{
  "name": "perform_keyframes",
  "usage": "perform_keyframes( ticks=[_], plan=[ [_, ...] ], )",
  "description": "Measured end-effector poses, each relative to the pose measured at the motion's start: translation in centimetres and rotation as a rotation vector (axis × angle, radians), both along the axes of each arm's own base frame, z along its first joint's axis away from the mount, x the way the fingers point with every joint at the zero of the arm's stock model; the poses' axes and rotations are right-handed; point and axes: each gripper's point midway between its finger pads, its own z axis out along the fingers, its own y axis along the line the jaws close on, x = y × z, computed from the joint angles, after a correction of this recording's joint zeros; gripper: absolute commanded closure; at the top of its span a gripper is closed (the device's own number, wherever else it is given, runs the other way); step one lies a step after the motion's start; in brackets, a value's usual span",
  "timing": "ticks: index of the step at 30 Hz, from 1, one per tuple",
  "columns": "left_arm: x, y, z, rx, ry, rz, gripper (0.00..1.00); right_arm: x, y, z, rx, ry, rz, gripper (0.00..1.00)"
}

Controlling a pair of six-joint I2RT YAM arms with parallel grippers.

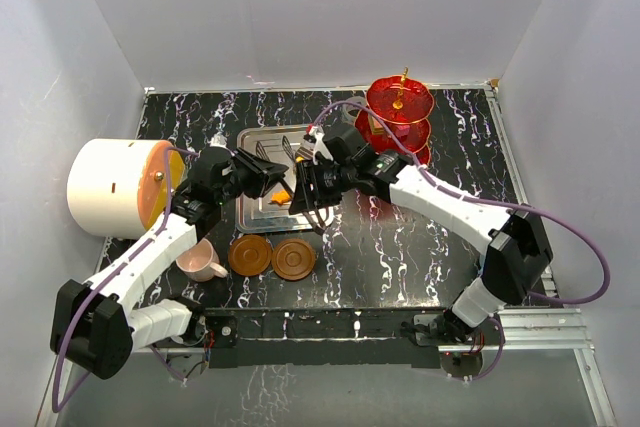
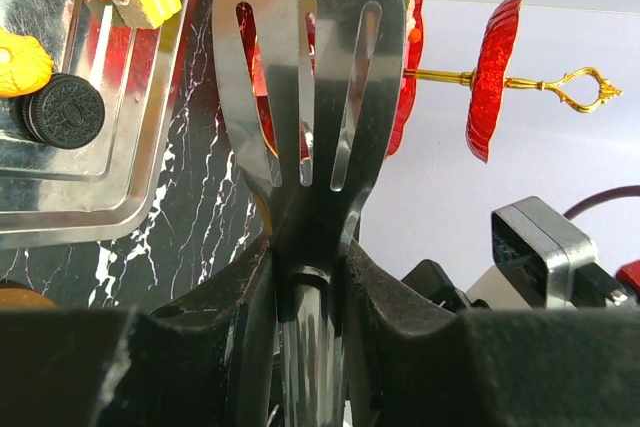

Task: Serve the afternoon tea
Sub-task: Adjust the clamp.

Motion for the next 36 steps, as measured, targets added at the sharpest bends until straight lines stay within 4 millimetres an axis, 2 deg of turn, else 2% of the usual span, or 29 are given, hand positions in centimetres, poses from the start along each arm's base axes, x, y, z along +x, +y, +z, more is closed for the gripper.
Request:
perform_keyframes(
  ticks=[9,14,20,24,29,30,32,34,36],
  plan=[
    [-0.1,0.2,0.0,0.01,-0.001,0.005,0.86,0.7,0.2,0.2,-0.133,-0.073,-0.006,0.42],
    [-0.2,0.3,-0.1,0.015,0.003,0.004,0.87,0.6,0.0,-0.3,-0.187,-0.088,0.0,0.39],
    [-0.2,0.3,-0.2,0.021,-0.001,0.005,0.87,0.8,0.6,-0.8,-0.232,-0.095,-0.003,0.4],
    [-0.2,0.3,-0.2,0.023,0.0,0.004,0.86,1.0,0.6,-1.6,-0.262,-0.089,-0.015,0.46],
    [-0.1,0.3,-0.2,0.021,-0.001,0.005,0.85,1.3,0.6,-1.6,-0.266,-0.088,-0.042,0.52],
    [-0.2,0.3,-0.2,0.021,-0.001,0.005,0.83,1.2,0.6,-1.6,-0.264,-0.088,-0.042,0.54],
    [-0.2,0.3,-0.2,0.02,0.0,0.004,0.68,1.2,0.7,-1.5,-0.262,-0.089,-0.044,0.55],
    [-0.2,0.3,-0.4,0.018,0.001,0.004,0.58,1.3,0.7,-1.5,-0.266,-0.091,-0.053,0.57],
    [-0.4,0.3,-0.7,0.021,0.007,0.002,0.39,1.5,0.6,-1.6,-0.272,-0.095,-0.067,0.59]
  ],
)
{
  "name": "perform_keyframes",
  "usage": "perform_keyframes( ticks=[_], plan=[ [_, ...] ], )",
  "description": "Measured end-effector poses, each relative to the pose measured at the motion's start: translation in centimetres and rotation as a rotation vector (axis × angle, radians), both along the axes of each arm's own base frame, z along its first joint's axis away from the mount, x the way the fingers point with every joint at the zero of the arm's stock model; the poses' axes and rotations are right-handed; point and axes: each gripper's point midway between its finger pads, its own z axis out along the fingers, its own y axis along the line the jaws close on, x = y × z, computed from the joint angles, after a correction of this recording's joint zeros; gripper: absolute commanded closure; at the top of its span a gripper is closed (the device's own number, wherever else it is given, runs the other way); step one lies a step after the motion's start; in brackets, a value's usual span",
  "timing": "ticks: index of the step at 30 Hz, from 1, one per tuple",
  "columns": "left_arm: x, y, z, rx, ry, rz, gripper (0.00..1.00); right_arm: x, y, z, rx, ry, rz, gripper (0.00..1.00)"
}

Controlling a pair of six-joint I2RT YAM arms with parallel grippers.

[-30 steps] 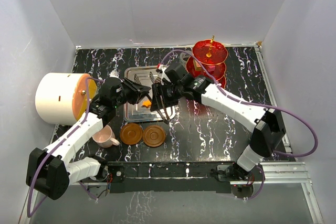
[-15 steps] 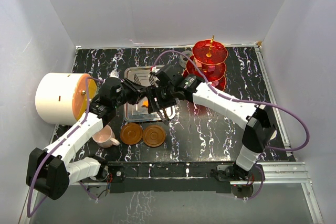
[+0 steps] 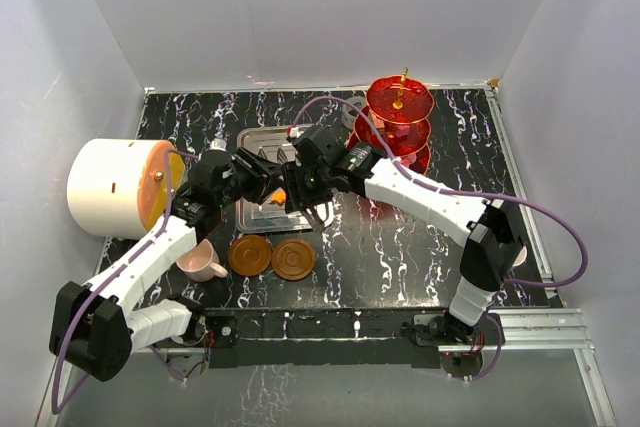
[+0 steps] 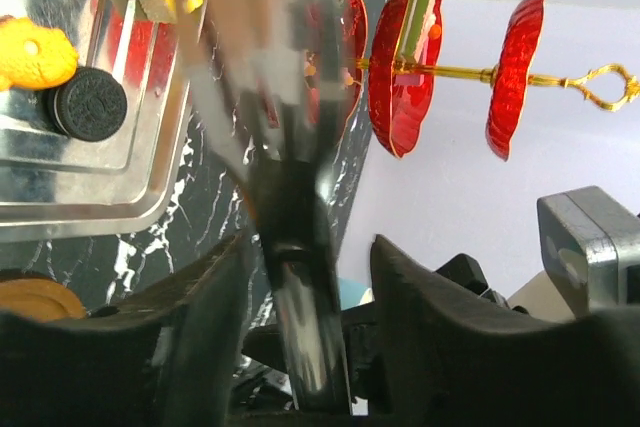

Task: Serve the afternoon tea
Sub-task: Adjust the clamp, then pick up the desert from the tray.

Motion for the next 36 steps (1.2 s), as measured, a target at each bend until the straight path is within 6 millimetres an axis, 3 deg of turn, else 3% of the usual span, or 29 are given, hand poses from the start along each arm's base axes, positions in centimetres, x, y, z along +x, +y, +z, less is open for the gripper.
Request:
perform_keyframes(
  ticks=[9,12,20,26,32,36],
  plan=[
    [-0.9,1.0,-1.1,0.064,0.026,0.006,0.06,0.9,-1.0,-0.2,-0.047,-0.028,-0.051,0.62],
    [-1.3,1.9,-1.5,0.118,0.028,0.025,0.02,1.2,-1.4,-0.3,-0.06,-0.036,-0.061,0.61],
    [-1.9,6.9,-1.2,0.427,-0.061,0.09,0.01,3.0,-4.1,-1.3,-0.118,-0.01,-0.086,0.57],
    [-1.5,11.3,0.1,0.754,-0.186,0.102,0.01,4.7,-6.1,-4.3,-0.189,0.04,-0.089,0.58],
    [-1.4,14.1,-0.5,0.986,-0.217,0.081,0.01,6.0,-6.2,-5.9,-0.264,0.034,-0.02,0.59],
    [-2.2,15.3,-2.5,1.072,-0.192,0.054,0.01,7.1,-5.8,-5.7,-0.286,0.008,0.012,0.59]
  ],
)
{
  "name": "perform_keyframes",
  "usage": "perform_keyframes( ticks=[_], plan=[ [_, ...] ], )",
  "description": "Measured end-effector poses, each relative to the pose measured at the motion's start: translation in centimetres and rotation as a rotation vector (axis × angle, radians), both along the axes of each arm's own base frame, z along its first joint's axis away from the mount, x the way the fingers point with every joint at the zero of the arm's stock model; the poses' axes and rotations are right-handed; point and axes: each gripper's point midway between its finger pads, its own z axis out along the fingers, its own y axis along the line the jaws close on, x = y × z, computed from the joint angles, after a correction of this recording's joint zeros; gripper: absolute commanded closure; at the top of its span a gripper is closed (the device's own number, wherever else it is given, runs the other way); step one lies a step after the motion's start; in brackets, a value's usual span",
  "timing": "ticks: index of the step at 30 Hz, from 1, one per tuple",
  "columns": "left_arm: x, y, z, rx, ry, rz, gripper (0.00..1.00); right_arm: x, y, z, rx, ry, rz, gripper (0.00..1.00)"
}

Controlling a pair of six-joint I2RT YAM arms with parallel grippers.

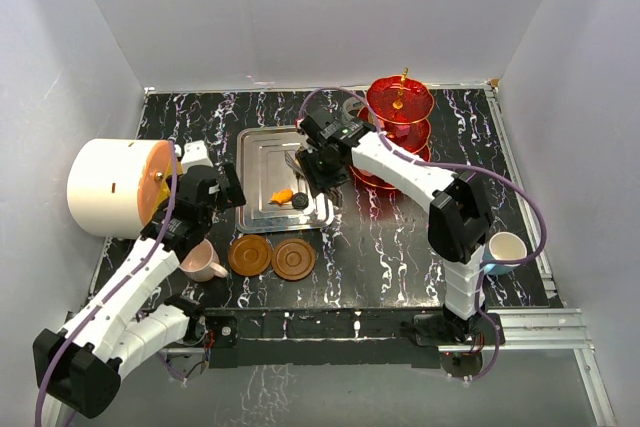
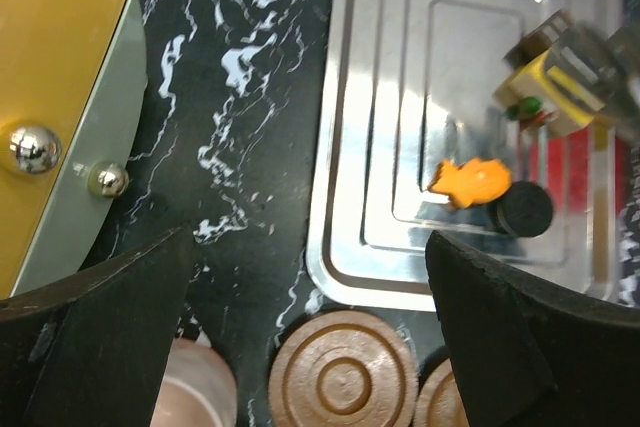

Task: Serve the afternoon tea
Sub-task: Pick up the desert from the tray.

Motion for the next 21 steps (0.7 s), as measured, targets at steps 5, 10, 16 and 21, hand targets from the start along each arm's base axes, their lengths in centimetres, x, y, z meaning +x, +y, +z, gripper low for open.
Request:
perform_keyframes(
  ticks=[5,10,16,21],
  plan=[
    [-1.0,1.0,-2.5,0.06,0.047,0.006,0.01,1.1,-0.3,0.5,-0.053,-0.038,0.032,0.58],
    [-1.0,1.4,-2.2,0.077,0.036,0.019,0.01,1.1,-0.7,-0.6,-0.107,-0.018,0.063,0.58],
    [-0.9,1.5,-2.0,0.077,0.025,0.025,0.01,0.6,-2.0,-1.8,-0.181,0.016,0.081,0.57],
    [-0.9,1.5,-2.0,0.076,0.025,0.025,0.01,0.5,-2.5,-2.3,-0.229,0.009,0.1,0.57]
  ],
)
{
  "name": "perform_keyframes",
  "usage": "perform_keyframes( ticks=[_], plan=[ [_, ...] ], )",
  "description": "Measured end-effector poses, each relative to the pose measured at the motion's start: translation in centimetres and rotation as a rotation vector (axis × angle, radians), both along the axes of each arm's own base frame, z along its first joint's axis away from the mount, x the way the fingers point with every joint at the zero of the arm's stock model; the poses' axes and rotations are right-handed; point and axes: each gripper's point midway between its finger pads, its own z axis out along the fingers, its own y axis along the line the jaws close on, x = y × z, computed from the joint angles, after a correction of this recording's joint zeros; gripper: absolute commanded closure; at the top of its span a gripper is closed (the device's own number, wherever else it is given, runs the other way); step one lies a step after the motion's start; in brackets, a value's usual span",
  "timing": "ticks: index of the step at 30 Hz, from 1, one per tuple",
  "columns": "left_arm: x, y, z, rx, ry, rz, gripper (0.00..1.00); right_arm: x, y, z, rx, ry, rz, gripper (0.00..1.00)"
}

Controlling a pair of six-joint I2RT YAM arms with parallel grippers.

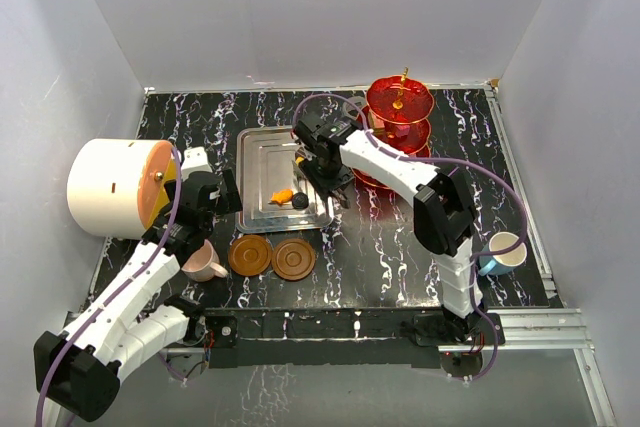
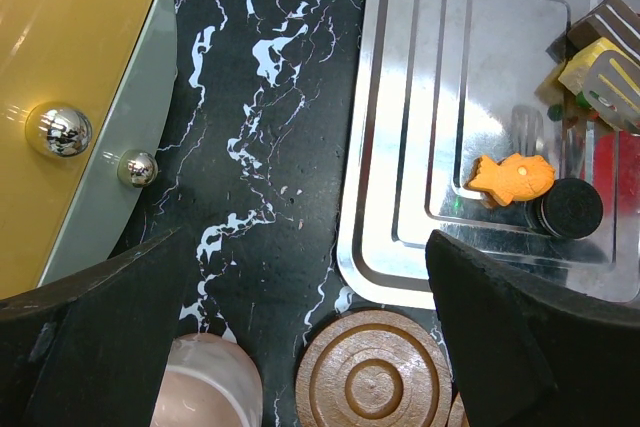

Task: Serve the afternoon tea
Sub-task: Pick up the desert from the tray.

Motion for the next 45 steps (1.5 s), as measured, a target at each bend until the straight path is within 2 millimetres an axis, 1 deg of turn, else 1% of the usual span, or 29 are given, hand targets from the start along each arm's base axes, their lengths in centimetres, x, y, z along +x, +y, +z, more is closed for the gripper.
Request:
perform_keyframes(
  ticks=[4,10,16,19,24,29,34,37,42,45],
  plan=[
    [0.0,0.0,0.0,0.0,0.0,0.0,0.01,0.0,-0.2,-0.5,-0.034,-0.007,0.022,0.57],
    [0.0,0.0,0.0,0.0,-0.001,0.0,0.01,-0.6,-0.6,-1.4,-0.101,0.004,0.063,0.57],
    [0.1,0.0,0.1,0.002,-0.003,-0.002,0.01,-1.1,-1.0,-1.7,-0.185,-0.023,0.104,0.57],
    [0.1,0.0,0.1,0.002,-0.007,-0.003,0.01,-1.4,-1.2,-2.3,-0.225,-0.016,0.118,0.58],
    [0.1,0.0,0.2,0.001,-0.01,-0.003,0.01,-2.2,-0.8,-2.5,-0.217,0.011,0.134,0.61],
    [0.1,0.0,0.2,0.001,-0.011,-0.004,0.01,-2.5,-0.2,-2.0,-0.182,0.031,0.138,0.61],
    [0.1,0.0,0.3,0.001,-0.012,-0.004,0.01,-2.4,0.8,-1.4,-0.136,0.027,0.121,0.6],
    [0.1,0.0,0.3,0.002,-0.012,-0.005,0.01,-1.8,1.5,-0.7,-0.109,0.001,0.112,0.6],
    [0.1,0.0,0.3,0.004,-0.012,-0.005,0.01,-0.1,2.6,1.4,-0.057,-0.07,0.101,0.6],
    [0.1,0.0,0.3,0.005,-0.012,-0.004,0.01,0.1,2.4,2.0,-0.056,-0.083,0.097,0.59]
  ],
)
